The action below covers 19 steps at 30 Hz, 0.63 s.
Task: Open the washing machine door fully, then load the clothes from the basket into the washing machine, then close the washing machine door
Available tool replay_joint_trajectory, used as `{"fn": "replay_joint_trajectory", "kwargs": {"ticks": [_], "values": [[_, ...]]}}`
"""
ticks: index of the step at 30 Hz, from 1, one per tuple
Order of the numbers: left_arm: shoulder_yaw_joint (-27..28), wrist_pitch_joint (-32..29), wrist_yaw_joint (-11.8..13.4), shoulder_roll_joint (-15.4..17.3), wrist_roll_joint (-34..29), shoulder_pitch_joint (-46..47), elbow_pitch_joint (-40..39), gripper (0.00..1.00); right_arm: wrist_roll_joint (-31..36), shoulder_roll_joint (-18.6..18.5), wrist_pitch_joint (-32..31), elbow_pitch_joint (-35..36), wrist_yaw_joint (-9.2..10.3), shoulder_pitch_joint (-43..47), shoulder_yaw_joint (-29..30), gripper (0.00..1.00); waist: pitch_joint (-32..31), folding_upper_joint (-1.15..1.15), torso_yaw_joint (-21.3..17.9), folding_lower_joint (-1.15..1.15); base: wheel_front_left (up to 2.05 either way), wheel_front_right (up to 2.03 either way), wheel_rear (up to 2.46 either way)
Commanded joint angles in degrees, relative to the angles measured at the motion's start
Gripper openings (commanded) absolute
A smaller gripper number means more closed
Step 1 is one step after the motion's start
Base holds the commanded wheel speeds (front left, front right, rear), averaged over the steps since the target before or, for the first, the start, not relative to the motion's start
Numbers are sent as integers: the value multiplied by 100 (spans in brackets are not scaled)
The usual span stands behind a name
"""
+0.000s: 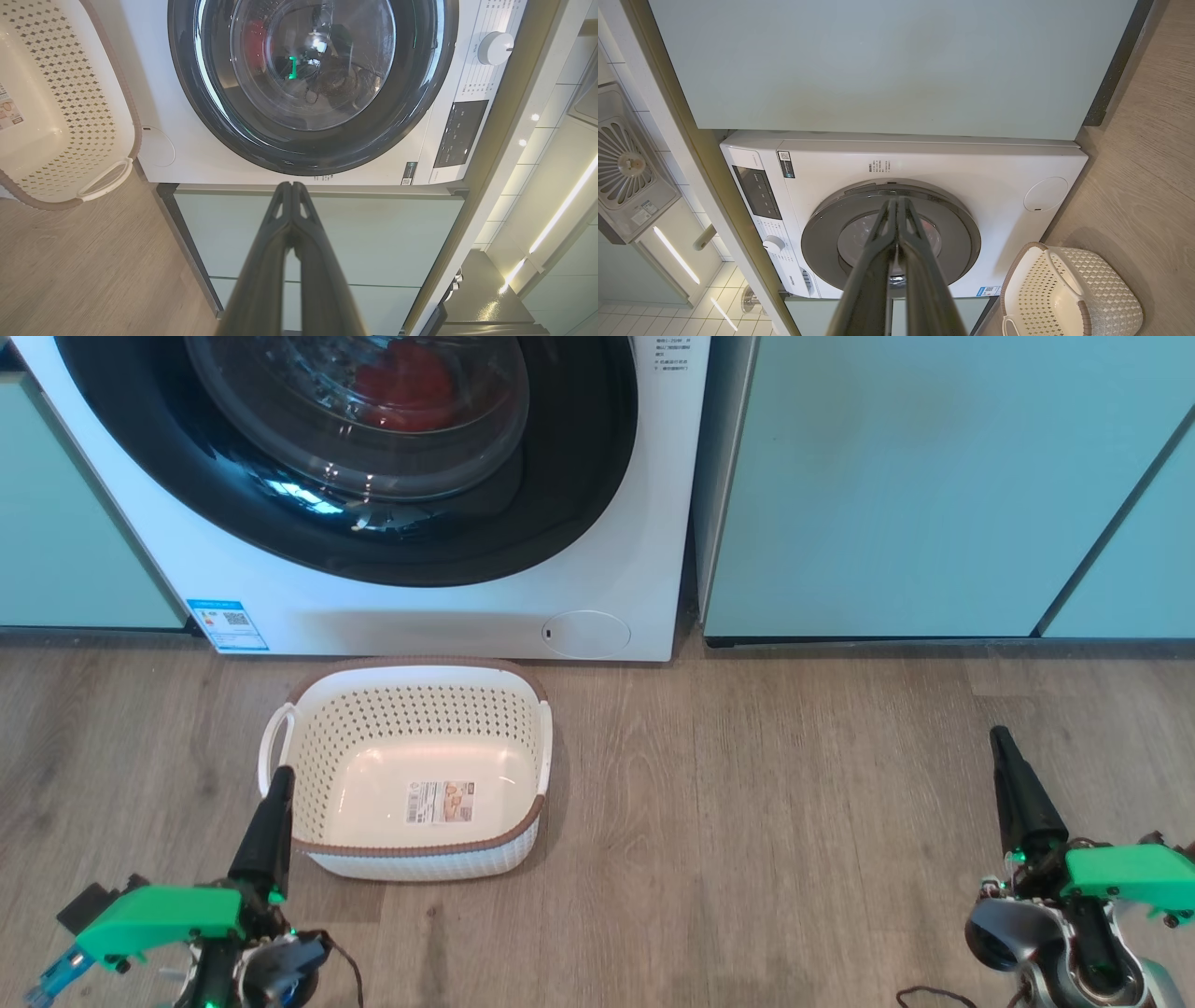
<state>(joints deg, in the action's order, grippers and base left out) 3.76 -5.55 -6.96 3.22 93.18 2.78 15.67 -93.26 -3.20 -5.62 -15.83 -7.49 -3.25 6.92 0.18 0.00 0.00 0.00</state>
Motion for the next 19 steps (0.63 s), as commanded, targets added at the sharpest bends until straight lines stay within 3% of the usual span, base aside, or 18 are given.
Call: {"fn": "replay_joint_trajectory", "kwargs": {"ticks": [1, 19], "values": [[204, -36, -53, 19, -42, 335, -165, 0, 55, -17, -34, 184, 0, -287, -105, 0, 0, 0, 0, 0, 0, 0, 0], [222, -50, -53, 7, -57, 336, -165, 0, 68, -6, -47, 183, 0, -289, -89, 0, 0, 0, 0, 0, 0, 0, 0]]}}
